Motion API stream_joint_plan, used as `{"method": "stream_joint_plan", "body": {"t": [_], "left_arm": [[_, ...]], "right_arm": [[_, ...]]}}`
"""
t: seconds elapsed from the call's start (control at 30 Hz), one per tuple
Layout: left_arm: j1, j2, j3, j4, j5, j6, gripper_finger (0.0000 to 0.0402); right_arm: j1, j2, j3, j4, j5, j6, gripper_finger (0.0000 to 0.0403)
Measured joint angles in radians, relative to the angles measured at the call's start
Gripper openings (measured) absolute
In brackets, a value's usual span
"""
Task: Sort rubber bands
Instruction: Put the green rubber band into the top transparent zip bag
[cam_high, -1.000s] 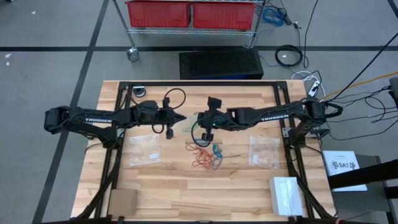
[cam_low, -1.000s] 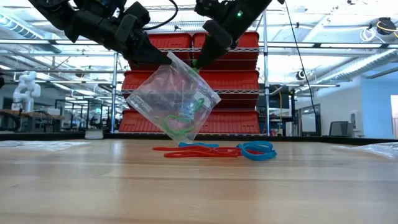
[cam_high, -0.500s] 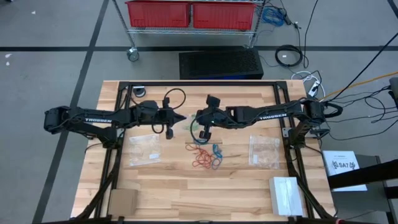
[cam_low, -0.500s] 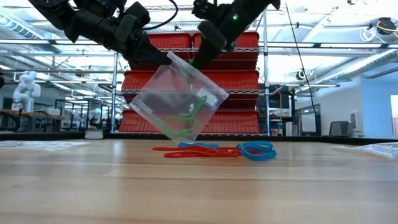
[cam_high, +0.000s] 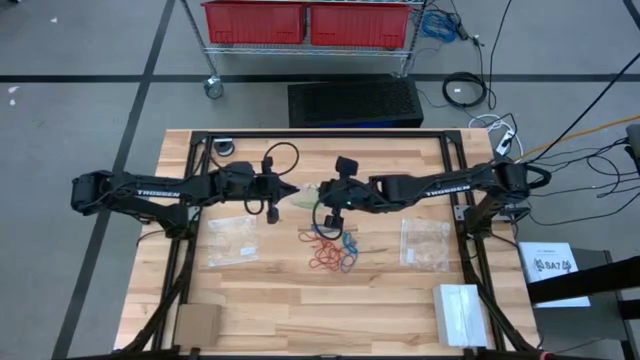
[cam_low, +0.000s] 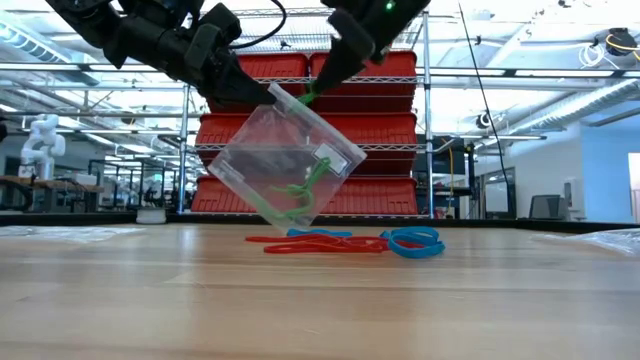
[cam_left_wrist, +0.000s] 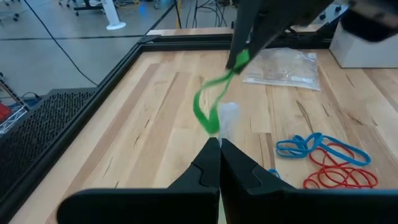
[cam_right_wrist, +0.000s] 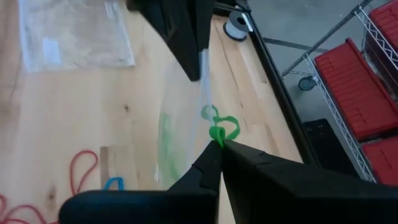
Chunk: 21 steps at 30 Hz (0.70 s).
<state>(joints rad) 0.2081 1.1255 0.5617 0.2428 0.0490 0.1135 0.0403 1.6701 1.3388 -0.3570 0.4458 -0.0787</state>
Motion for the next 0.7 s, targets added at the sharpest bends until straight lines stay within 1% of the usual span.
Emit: {"method": "stream_joint_plan", "body": {"t": [0.17,0.5,0.7], "left_arm": [[0.0,0.0,0.0,0.001,0.0,0.0,0.0],[0.0,0.0,0.0,0.001,-0.024,0.0,0.0],[0.0,0.0,0.0,0.002,-0.026,0.0,0.0]], "right_arm": [[0.016,-0.032,0.001,-0.04,0.001,0.082,0.0],[0.006,-0.034,0.0,-0.136,0.007,0.256,0.0],[0.005,-0.034,0.0,-0.162,-0.005,0.299,0.0]]}}
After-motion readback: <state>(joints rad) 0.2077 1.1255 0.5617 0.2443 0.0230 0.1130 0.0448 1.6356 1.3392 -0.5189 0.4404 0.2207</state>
